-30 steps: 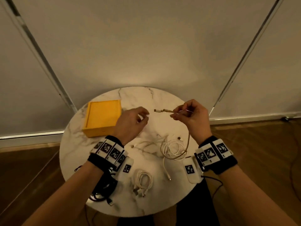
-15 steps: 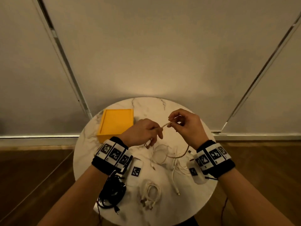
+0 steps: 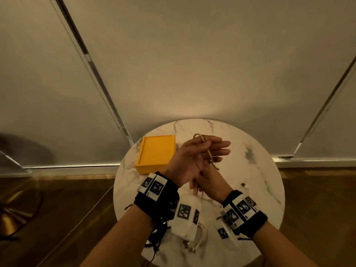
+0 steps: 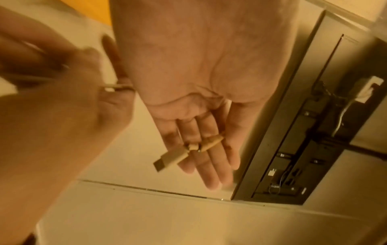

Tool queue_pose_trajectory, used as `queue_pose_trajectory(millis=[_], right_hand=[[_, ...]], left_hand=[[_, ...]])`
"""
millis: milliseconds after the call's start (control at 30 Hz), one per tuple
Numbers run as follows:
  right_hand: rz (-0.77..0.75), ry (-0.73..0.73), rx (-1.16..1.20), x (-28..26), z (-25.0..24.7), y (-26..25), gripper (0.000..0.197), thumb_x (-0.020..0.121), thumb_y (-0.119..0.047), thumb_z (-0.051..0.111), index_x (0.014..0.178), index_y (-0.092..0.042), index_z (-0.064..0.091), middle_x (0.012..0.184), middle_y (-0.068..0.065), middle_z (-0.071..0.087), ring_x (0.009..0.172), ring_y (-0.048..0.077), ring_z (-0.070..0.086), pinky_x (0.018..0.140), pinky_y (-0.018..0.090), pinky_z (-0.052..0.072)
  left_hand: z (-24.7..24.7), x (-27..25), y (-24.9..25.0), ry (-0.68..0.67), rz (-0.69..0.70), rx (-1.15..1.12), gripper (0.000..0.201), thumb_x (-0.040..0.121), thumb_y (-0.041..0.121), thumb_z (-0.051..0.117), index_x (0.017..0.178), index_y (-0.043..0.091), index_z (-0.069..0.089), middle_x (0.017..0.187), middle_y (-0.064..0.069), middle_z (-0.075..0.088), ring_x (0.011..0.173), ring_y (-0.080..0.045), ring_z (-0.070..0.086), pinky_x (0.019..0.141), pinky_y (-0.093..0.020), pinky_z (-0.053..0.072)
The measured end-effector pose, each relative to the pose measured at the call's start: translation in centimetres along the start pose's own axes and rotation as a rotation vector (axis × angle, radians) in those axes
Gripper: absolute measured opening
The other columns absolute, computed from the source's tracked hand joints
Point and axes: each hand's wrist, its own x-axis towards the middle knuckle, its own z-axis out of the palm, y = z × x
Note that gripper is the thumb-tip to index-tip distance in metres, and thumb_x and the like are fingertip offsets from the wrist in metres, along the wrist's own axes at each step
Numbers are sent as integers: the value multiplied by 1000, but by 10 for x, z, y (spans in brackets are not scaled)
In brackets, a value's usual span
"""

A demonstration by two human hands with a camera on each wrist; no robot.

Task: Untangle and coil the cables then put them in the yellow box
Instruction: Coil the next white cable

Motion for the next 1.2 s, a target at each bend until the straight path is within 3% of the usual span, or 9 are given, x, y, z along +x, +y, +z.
queue_pose_trajectory(millis=[200,267,367,433,500,800,933,1033,1200], right_hand=[[-44,-228,-252,-26,10,-3,12,95,-9,46,95,-15,57,54,3,60,39,11,51,46,22,43],[-130,-258,-464,-24,5,-8,11,92,-12,53,95,-18,61,59,-4,60,47,5,52,54,21,41],[-200,-156,-653,-25,-12,-13,14,86,-15,60,94,-20,70,83,0,70,72,15,61,67,31,44],[-208,-93,-642,-30,-25,-12,13,84,-16,63,91,-19,72,84,2,72,72,17,61,67,35,46],[-208,-71,-586,-32,-33,-14,9,83,-18,64,87,-20,71,81,1,72,69,15,60,65,34,47],[-226,-71,-384,-18,-58,-22,18,87,-17,67,82,-21,51,56,-8,51,51,7,43,53,17,33],[-224,-89,-189,-7,-66,-24,16,85,-15,71,82,-16,56,61,7,50,57,9,43,57,23,37],[-261,11,-24,-3,-63,-21,19,79,-12,76,80,-9,57,59,15,43,57,14,40,55,25,35],[-214,182,162,-11,-39,-7,17,83,-4,69,73,7,59,61,11,49,56,14,41,50,22,34]], left_hand=[[-22,-12,-8,255,165,431,20,97,-4,43,103,-10,61,105,-25,66,90,-26,70,82,-35,56],[-30,-22,-16,301,167,606,20,97,-3,46,92,-3,65,98,-18,69,87,-26,70,83,-46,55],[-35,-28,-27,262,61,997,29,96,2,52,73,14,63,98,-15,70,86,-19,65,77,-28,51],[-39,-25,-33,196,-46,1116,24,94,9,53,72,13,63,94,-13,65,85,-18,59,74,-33,46],[-36,-16,-31,144,-92,1090,21,87,19,47,72,14,61,85,-9,59,80,-23,56,73,-43,47],[-45,-13,-15,91,-288,833,47,91,12,40,50,13,63,42,-6,53,33,-14,43,39,-19,37],[-40,-24,-21,-43,-308,618,55,99,41,32,75,1,62,37,2,33,34,-11,27,42,-23,30],[-35,-30,-26,-133,-285,372,55,101,38,25,98,1,65,36,3,27,34,-9,20,44,-22,29],[-30,-38,-40,-203,-188,7,48,97,30,30,118,-3,57,52,-5,51,28,-6,32,47,-22,39]])
